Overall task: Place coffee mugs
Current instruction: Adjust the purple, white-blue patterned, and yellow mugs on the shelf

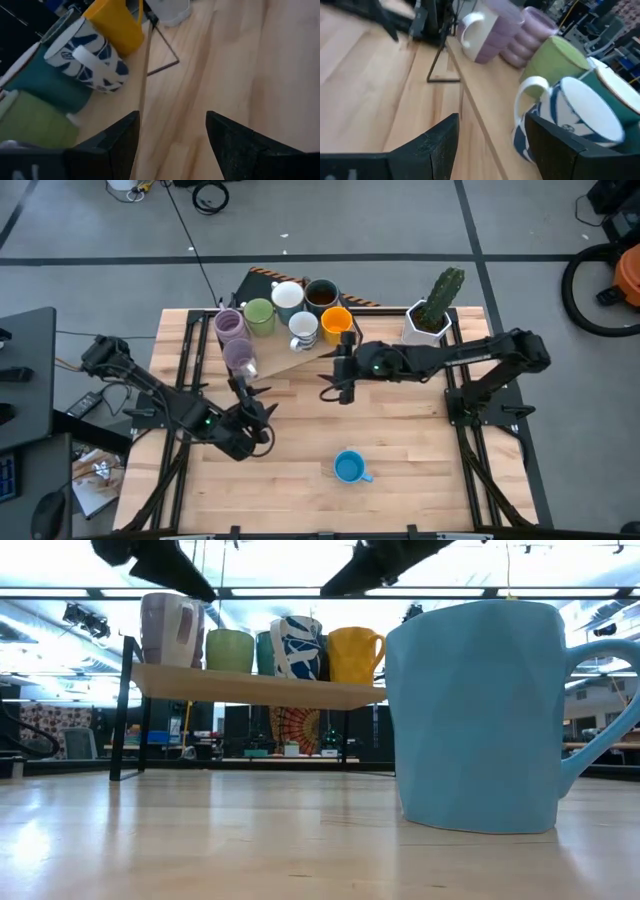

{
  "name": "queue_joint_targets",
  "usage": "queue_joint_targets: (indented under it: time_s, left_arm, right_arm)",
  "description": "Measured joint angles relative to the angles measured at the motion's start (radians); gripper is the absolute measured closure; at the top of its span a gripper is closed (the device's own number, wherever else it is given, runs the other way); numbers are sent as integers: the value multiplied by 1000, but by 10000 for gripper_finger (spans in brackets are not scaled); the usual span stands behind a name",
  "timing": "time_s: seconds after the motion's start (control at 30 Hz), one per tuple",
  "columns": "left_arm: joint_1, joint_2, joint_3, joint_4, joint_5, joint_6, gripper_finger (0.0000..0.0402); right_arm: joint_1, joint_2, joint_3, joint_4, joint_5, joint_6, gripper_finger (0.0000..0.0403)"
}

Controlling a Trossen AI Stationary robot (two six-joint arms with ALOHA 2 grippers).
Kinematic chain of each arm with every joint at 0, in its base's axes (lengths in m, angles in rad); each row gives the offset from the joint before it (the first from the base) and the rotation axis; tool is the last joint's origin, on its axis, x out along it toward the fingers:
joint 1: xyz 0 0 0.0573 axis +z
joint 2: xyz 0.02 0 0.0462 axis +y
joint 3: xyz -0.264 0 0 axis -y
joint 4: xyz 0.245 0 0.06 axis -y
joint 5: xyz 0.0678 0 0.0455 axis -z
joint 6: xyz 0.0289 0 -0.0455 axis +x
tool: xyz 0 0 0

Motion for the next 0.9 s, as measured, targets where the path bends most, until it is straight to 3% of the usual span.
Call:
queue_joint_targets:
  time_s: [0.2, 0.3, 0.4, 0.47, 0.63, 0.9]
  left_arm:
    - [-63, -56, -99, 136, -58, 71, 166]
    - [-97, -98, -145, 213, -121, 182, 167]
    - [-97, -160, -202, 320, -118, 310, 168]
    - [-79, -211, -258, 428, -57, 422, 174]
    - [1, -362, -417, 742, 217, 684, 203]
    - [84, -570, -597, 828, 520, 676, 240]
  right_arm:
    - [1, 76, 125, -89, 30, -32, 170]
    - [1, 112, 194, -158, 51, -32, 170]
    - [-3, 147, 248, -187, 46, -33, 170]
    - [-5, 168, 276, -194, 45, -33, 170]
    - [-6, 176, 301, -189, 37, -30, 170]
    - [1, 174, 301, -193, 8, -44, 170]
